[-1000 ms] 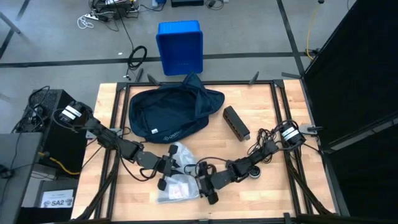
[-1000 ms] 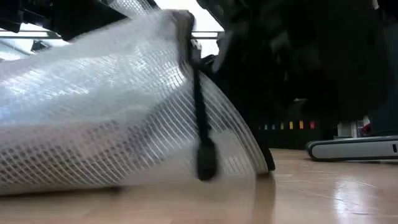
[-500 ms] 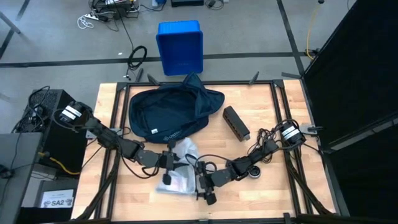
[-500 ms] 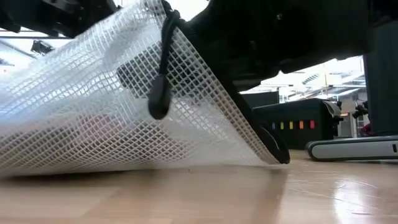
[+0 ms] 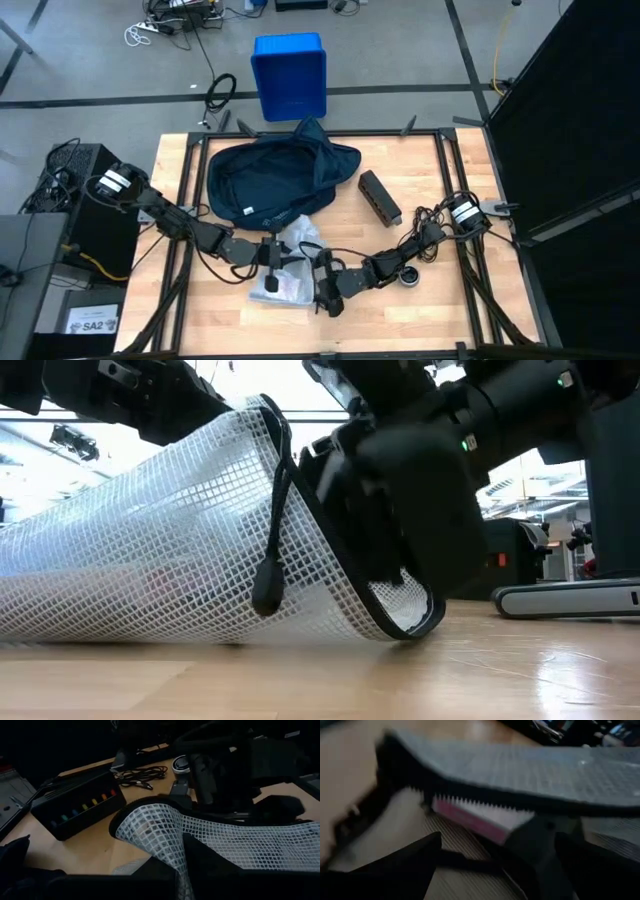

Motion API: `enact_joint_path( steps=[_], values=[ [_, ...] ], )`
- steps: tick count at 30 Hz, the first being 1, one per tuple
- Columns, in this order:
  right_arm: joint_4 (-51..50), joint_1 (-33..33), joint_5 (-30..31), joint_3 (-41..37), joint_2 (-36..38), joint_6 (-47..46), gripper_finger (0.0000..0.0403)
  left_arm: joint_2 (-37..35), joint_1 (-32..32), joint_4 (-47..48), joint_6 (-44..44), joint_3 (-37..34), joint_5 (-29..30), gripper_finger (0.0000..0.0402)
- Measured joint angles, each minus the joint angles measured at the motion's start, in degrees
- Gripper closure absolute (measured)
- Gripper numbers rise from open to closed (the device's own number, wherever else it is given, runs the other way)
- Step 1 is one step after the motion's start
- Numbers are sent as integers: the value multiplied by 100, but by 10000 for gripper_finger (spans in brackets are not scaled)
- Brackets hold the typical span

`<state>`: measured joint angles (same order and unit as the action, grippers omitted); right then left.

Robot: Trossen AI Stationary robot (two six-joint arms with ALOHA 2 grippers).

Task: Unpack backpack
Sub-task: Remove the white charger adapter from the white mesh envelope

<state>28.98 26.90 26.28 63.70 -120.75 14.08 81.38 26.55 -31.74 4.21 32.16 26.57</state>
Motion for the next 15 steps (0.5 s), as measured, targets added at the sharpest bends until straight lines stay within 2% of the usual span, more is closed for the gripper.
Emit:
enact_joint_path(
  steps=[11, 15],
  values=[
    [-624, -77, 401, 0, -2, 67, 67, 2, 9, -24, -4, -1, -247, 401],
    [-621, -117, 231, 0, -2, -575, 65, 2, 9, -14, -4, -2, -267, 401]
  ],
)
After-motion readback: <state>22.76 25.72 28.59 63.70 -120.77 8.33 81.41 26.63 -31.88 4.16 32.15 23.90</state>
